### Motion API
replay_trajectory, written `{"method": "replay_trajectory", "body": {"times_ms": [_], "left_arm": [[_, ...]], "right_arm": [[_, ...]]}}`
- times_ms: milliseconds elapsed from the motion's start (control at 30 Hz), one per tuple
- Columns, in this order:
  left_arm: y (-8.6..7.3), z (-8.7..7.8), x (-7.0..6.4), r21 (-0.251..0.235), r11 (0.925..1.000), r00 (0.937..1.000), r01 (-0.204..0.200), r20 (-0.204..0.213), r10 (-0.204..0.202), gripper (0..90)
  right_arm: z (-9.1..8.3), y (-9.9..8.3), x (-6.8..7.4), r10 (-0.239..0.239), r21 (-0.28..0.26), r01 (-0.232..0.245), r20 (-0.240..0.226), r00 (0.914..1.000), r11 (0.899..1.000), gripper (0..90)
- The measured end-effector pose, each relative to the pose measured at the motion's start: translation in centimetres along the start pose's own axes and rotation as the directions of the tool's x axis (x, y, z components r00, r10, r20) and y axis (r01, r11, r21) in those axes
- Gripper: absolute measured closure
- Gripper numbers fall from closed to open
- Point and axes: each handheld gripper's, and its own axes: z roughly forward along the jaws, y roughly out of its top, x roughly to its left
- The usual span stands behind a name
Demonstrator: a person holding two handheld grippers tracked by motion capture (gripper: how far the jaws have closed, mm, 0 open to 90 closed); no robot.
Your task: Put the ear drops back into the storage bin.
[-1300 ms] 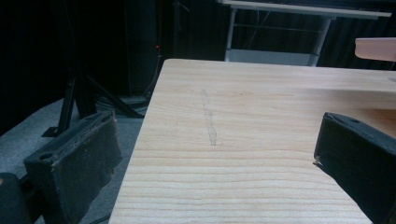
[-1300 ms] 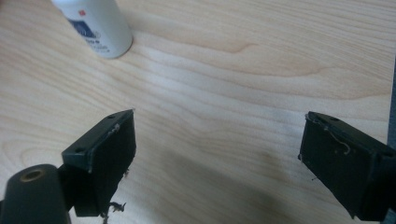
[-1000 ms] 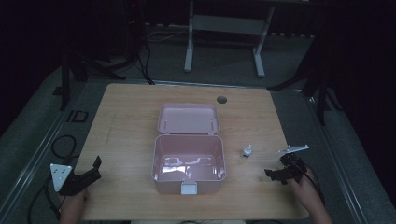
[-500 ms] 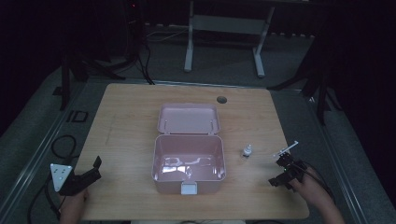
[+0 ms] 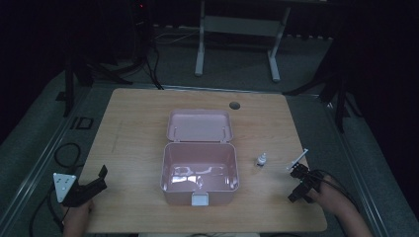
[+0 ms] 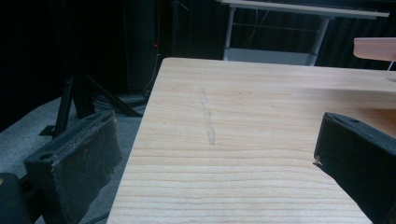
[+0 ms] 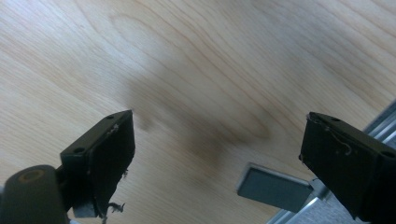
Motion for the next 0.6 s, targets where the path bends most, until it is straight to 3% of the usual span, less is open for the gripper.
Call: {"method": "replay_trajectory", "body": {"times_ms": [133, 433, 600], "left_arm": [[0.0, 0.0, 0.0, 0.0, 1.0, 1.0, 0.0, 0.0, 0.0, 0.5], [0.0, 0.0, 0.0, 0.001, 1.0, 1.0, 0.0, 0.002, 0.0, 0.5], [0.0, 0.0, 0.0, 0.001, 1.0, 1.0, 0.0, 0.003, 0.0, 0.5]], "right_arm": [[0.0, 0.4, 0.0, 0.005, -0.001, -0.005, -0.026, 0.9997, 1.0, 9.7], [-0.2, 3.2, 0.1, -0.045, 0.003, 0.045, -0.048, 0.9978, 0.999, 9.7], [-0.3, 4.9, 0.0, -0.042, 0.0, 0.042, -0.068, 0.9968, 0.999, 9.8]]}}
